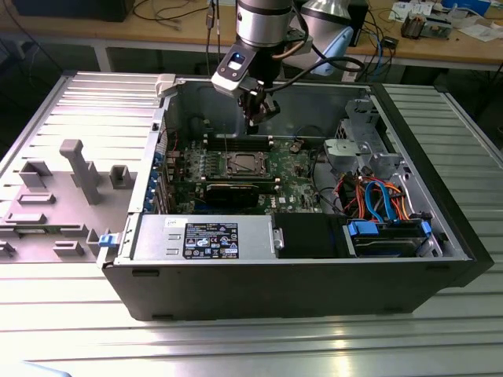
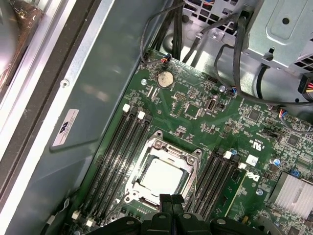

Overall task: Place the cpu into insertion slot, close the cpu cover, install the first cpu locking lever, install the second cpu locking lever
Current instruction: 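Install the first cpu locking lever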

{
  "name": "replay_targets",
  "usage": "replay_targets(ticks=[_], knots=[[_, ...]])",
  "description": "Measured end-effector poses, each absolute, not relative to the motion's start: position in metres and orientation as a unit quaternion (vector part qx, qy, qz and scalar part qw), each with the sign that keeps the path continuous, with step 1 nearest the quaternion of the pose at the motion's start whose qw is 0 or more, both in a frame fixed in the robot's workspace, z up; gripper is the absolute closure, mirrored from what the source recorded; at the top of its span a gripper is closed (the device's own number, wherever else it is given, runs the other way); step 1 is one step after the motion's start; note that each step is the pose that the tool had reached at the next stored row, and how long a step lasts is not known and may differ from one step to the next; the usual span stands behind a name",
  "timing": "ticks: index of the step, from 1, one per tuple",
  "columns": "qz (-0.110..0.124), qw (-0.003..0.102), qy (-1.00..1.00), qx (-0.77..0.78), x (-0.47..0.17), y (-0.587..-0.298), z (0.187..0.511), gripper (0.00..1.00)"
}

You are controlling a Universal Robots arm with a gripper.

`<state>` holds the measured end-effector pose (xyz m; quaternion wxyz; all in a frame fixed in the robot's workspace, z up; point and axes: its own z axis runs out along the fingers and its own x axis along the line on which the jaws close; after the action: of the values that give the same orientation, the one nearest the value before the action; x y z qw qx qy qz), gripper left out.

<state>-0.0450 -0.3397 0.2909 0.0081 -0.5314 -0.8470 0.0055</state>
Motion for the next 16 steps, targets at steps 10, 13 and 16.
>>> replay_targets(ticks=[10, 13, 16], knots=[[0.006, 0.008, -0.87, -0.492, -0.045, -0.3397, 0.291, 0.89], [0.006, 0.008, -0.879, -0.477, -0.0453, -0.3399, 0.291, 0.89], [0.006, 0.008, -0.882, -0.471, -0.046, -0.3411, 0.2909, 0.89]])
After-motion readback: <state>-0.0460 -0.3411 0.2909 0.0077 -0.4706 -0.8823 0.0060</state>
